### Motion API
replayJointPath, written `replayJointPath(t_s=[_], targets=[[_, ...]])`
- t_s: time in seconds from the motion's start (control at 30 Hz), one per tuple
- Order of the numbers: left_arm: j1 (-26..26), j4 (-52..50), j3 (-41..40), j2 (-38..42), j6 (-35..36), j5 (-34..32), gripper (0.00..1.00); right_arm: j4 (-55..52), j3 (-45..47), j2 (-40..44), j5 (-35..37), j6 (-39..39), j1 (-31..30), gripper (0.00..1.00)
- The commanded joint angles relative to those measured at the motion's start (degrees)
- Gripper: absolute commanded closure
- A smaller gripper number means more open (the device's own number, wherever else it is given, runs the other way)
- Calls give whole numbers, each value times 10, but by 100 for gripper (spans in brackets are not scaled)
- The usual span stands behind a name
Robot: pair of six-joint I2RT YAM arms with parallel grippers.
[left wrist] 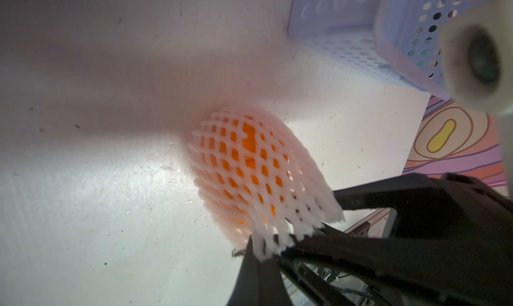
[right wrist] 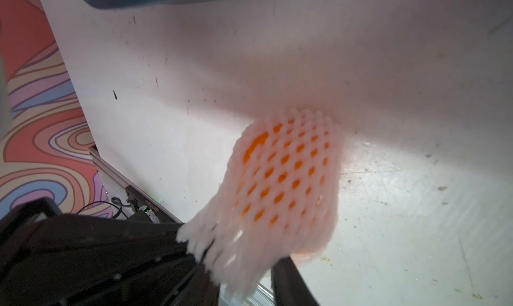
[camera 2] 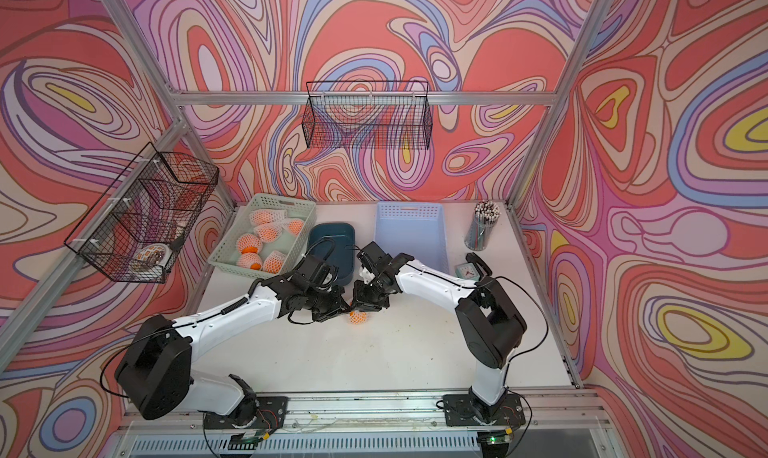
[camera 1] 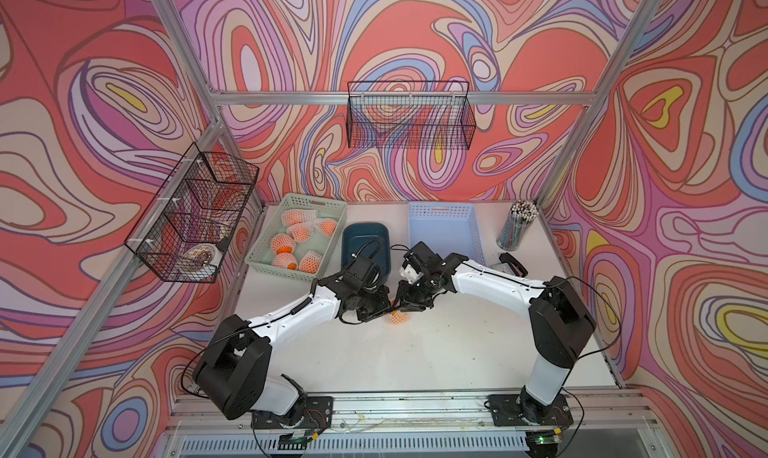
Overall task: Remove foam nets from oranges
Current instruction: Remove the foam net from the orange.
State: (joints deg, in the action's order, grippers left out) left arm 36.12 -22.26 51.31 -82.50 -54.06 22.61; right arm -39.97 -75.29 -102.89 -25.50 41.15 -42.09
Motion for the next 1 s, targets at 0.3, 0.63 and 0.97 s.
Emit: replayJointPath(t_s=[0.3,0.63,0.97], targets=[[14,99,10,5,-44,32,100,-73,-35,-18,53,-6,-5,71],[31,155,-4,11,-70,35,100,-42,-28,-15,48,12,-5,84],[31,146,-53,48,-75,7,91,-60,-56,2,58,6,-5,94]])
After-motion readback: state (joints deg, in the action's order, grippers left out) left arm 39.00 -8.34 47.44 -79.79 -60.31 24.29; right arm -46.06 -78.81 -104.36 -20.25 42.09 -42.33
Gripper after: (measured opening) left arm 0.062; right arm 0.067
